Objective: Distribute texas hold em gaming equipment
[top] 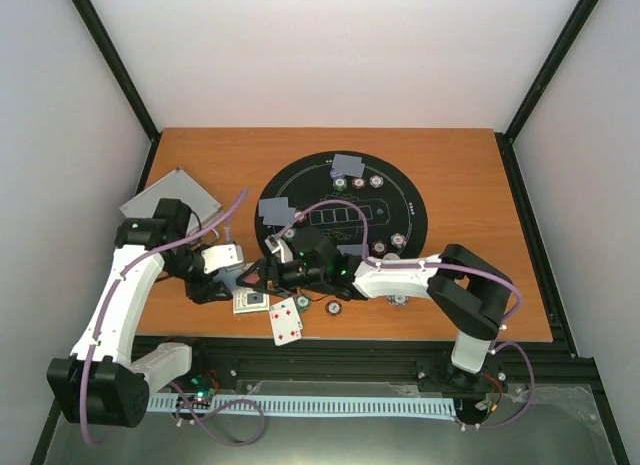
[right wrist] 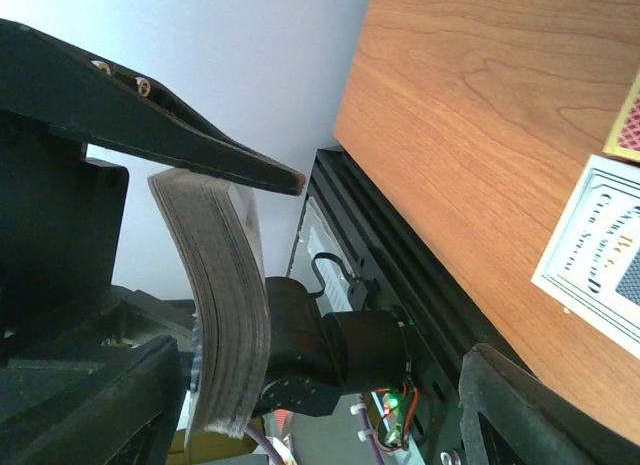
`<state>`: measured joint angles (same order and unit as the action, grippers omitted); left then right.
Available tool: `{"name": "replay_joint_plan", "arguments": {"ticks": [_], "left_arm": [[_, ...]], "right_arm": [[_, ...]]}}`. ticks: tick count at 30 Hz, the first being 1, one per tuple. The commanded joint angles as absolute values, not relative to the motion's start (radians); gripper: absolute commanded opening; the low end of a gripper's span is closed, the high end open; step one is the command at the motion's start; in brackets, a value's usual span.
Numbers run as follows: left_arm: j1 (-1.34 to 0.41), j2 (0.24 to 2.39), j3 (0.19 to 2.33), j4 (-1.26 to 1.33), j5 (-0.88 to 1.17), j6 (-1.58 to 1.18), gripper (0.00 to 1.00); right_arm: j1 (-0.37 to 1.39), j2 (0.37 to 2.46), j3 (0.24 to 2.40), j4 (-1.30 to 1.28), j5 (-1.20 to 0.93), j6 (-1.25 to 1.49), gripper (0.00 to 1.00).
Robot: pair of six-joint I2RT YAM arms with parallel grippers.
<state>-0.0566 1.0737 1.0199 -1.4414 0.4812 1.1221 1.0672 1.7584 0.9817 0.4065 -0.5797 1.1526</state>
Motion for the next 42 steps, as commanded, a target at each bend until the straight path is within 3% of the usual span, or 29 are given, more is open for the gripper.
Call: {"name": "replay_joint_plan", "arguments": {"ticks": [1,16,32,42], "left_arm": [[-0.055,1.055,1.016,-1.474,0.509,1.145,0.01],[-0.055,1.045,1.023,-1.486,0.504,1.15,0.01],[-0.054,1.037,1.062,-1.506,0.513,1.155,0.01],[-0.054,1.034,1.051,-1.492,0.503,1.152,0.01]], "right_arm": [[1.091,1.797,1.022,0.511,-0.587,1.199,0.75],[1.103,1.928,1.12,0.55,-0.632,1.247,0.73],[0.998,1.92,0.952,0.593,-0.624,1.259,0.52],[0.998,1.822,0.94,0.502,-0.591,1.198,0.29]]}}
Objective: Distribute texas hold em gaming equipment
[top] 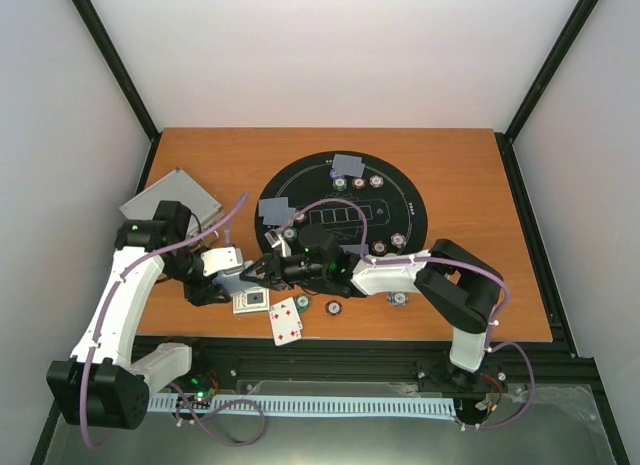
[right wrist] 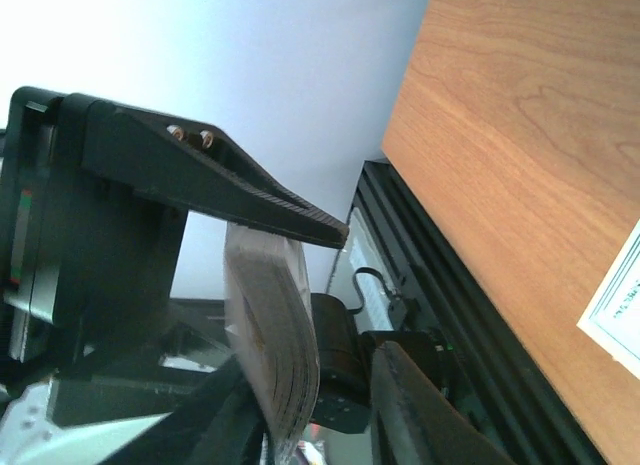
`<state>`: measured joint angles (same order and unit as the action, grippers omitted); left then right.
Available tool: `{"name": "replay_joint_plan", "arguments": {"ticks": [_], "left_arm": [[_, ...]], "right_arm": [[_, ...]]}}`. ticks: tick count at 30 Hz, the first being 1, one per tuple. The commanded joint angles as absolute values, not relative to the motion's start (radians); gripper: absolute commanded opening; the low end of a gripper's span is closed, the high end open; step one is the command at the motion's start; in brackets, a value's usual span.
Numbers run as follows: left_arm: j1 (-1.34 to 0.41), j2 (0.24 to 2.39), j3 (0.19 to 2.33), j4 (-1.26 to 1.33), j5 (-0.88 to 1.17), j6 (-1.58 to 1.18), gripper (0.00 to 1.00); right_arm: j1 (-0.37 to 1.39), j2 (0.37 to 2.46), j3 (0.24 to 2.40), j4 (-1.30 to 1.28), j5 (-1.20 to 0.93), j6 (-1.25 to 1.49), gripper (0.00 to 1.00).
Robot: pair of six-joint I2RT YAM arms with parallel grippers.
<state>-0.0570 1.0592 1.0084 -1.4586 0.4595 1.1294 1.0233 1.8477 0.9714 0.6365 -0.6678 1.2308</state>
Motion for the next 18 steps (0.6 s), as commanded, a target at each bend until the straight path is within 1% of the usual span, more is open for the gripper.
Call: {"name": "replay_joint_plan", "arguments": {"ticks": [1,2,3,4,11,18], "left_arm": [[-0.054,1.034,1.05,-1.49,0.503,1.152,0.01],[-0.055,1.035,1.049,-1.489,0.502,1.15,0.01],[-0.055,1.035,1.047,-1.487,0.5,1.152,0.01],[-0.055,1.036,1.047,-1.486,0.5,1.152,0.01],[-0.054,1.045,1.036,-1.479,0.496,1.152,0.01],[-0.055,1.042,1.032,-1.476,0.488,1.152,0.01]], "right_arm": [[0.999,1.81,0.941,0.492,-0.586,1.193,0.23],[0.999,1.797,0.944,0.48,-0.583,1.186,0.17],[0.999,1.784,0.945,0.464,-0.575,1.178,0.08],[0.998,1.767,0.945,0.444,-0.564,1.166,0.04],[0.978,1.683,0.911,0.37,-0.544,1.123,0.03],[0.896,1.599,0.828,0.316,-0.567,1.088,0.03]]}}
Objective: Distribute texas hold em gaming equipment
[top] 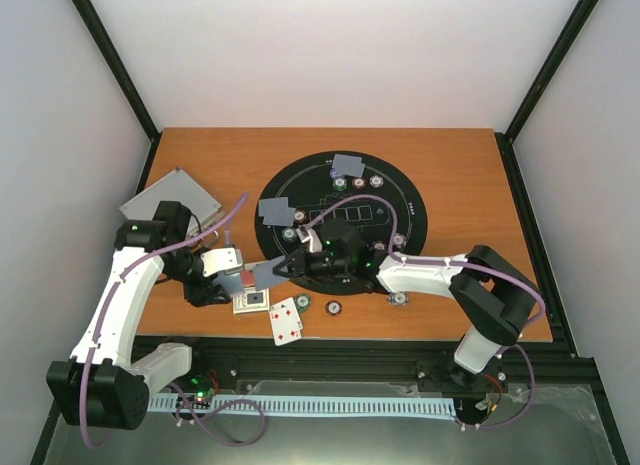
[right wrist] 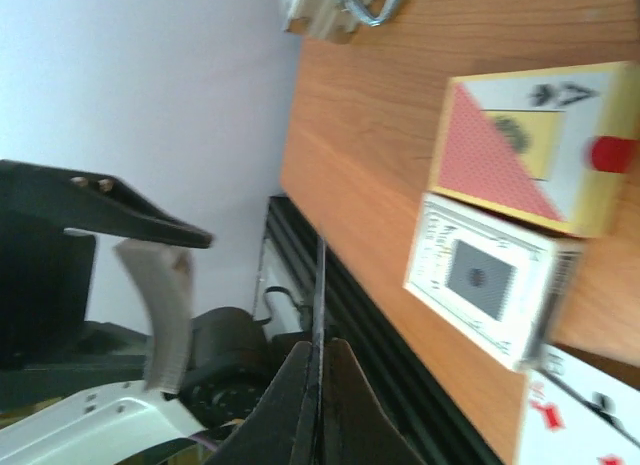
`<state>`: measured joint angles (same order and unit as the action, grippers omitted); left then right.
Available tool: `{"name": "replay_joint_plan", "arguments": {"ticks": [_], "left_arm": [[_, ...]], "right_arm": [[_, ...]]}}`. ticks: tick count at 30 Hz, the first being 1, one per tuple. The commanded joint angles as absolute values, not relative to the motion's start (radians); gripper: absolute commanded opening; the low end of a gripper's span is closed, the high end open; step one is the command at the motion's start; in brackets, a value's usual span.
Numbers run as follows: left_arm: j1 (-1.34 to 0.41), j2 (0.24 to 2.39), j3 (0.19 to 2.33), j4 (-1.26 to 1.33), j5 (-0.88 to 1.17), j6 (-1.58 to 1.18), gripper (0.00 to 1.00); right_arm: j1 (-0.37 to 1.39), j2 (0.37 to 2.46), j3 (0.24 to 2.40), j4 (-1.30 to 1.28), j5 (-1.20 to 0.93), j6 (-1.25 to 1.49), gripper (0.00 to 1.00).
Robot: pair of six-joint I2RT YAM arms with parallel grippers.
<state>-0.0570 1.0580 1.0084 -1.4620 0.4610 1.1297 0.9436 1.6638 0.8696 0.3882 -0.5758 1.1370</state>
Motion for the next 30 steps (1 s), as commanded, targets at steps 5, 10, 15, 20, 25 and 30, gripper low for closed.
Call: {"name": "replay_joint_plan", "arguments": {"ticks": [5,10,15,20,25,30], "left_arm": [[-0.055,1.041,1.034,-1.477,0.485,1.155,0.01],[-0.055,1.04,1.036,-1.483,0.483,1.157,0.01],[-0.054,1.04,1.033,-1.483,0.482,1.157,0.01],[-0.055,1.045,1.042,-1.487,0.484,1.155,0.01],[-0.055,1.046,1.041,-1.486,0.48,1.16,0.01],[-0.054,1.052,1.048,-1.489,0.495,1.165,0.01]], "right_arm": [[0.736,1.513,0.75,0.194,-0.605,0.997,0.03],[0.531,1.485,0.679,0.063,-0.655,0.848,0.03],[0.403,1.517,0.666,-0.024,-0.656,0.734,0.03],[0.363,1.555,0.692,-0.09,-0.624,0.673,0.05],[0.355,1.525,0.726,-0.204,-0.535,0.621,0.22],[0.339,1.419,0.734,-0.291,-0.457,0.631,0.3]]}}
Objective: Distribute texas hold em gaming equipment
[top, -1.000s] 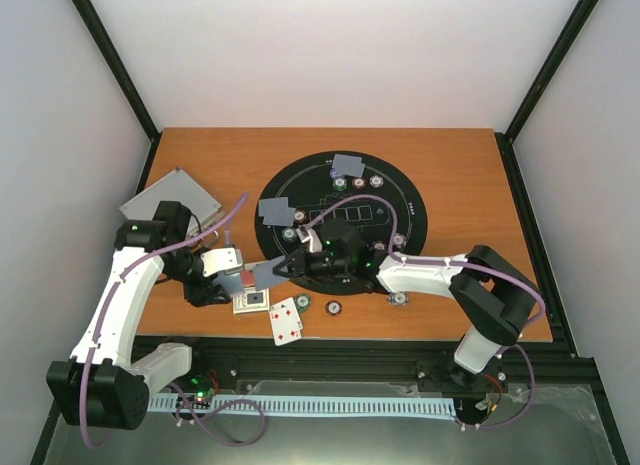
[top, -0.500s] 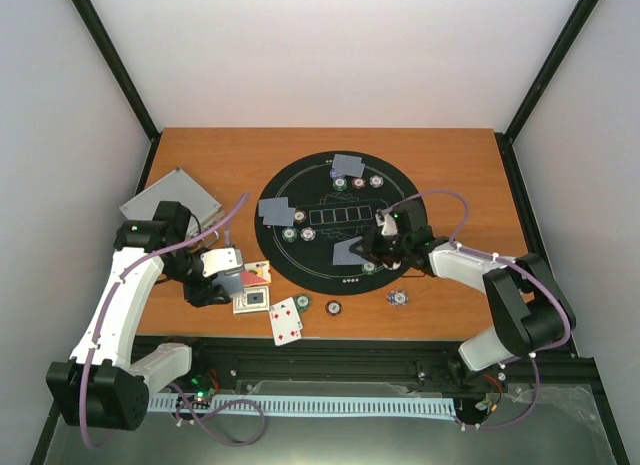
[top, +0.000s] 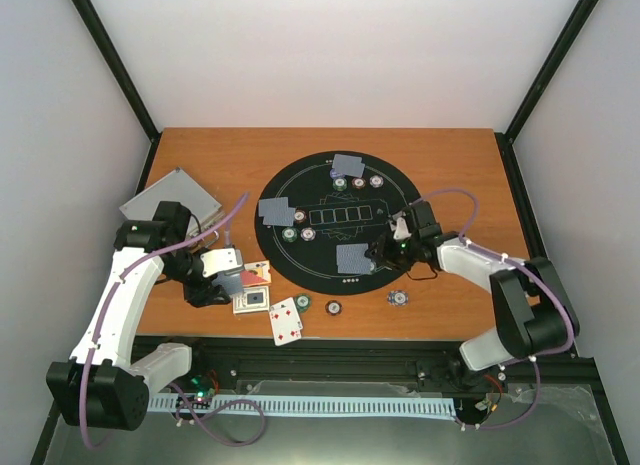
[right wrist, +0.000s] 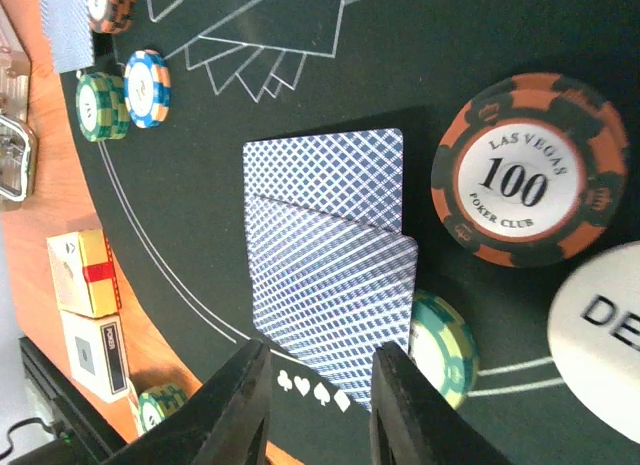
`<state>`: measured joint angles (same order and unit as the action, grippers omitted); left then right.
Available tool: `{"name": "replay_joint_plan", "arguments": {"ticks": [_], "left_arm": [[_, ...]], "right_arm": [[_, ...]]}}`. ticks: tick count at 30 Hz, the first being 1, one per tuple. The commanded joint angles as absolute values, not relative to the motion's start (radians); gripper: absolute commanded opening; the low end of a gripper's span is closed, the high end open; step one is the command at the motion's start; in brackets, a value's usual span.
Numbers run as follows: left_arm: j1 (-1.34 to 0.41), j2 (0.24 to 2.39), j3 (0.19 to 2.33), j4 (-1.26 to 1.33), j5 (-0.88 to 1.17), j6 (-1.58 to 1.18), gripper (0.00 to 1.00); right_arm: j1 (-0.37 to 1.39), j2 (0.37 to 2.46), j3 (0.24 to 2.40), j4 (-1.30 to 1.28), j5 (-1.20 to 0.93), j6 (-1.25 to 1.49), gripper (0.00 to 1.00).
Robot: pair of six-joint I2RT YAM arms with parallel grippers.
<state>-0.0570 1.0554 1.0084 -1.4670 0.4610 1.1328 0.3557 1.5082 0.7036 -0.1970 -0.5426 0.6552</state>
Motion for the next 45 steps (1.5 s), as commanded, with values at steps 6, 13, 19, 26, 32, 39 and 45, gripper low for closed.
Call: {"name": "replay_joint_plan", "arguments": {"ticks": [6,13,19,26,32,39,45], "left_arm": [[-0.055,1.053,1.043,-1.487,0.501,1.175,0.01],[-0.054,1.051,1.034,-1.479,0.507,1.177,0.01],[-0.055,1.05,1.034,-1.48,0.501,1.175,0.01],[-0.054,1.049,1.032,-1.476,0.511,1.174,0.01],[-0.054,1.047,1.037,-1.478,0.507,1.175,0.01],[-0.055,1.045,1.042,-1.485,0.498,1.177,0.01],[-0.054,1.046,1.043,-1.486,0.502,1.177,0.01]], "right_arm": [[0.345,1.286,0.747,-0.356,-0.405,0.676,0.39],[0.606,1.251,0.757,-0.129,-0.488,0.908,0.57],[0.838,1.355,0.802,0.154,-0.496,1.077,0.79],[1.009,1.544,0.921,0.315,-0.511,1.152,0.82],[1.071,1.688,0.994,0.429,-0.545,1.212,0.81],[1.11,1.787,1.048,0.491,-0.573,1.244,0.81],[1.116,1.866,1.069,0.57,-0.599,1.292,0.8]]}}
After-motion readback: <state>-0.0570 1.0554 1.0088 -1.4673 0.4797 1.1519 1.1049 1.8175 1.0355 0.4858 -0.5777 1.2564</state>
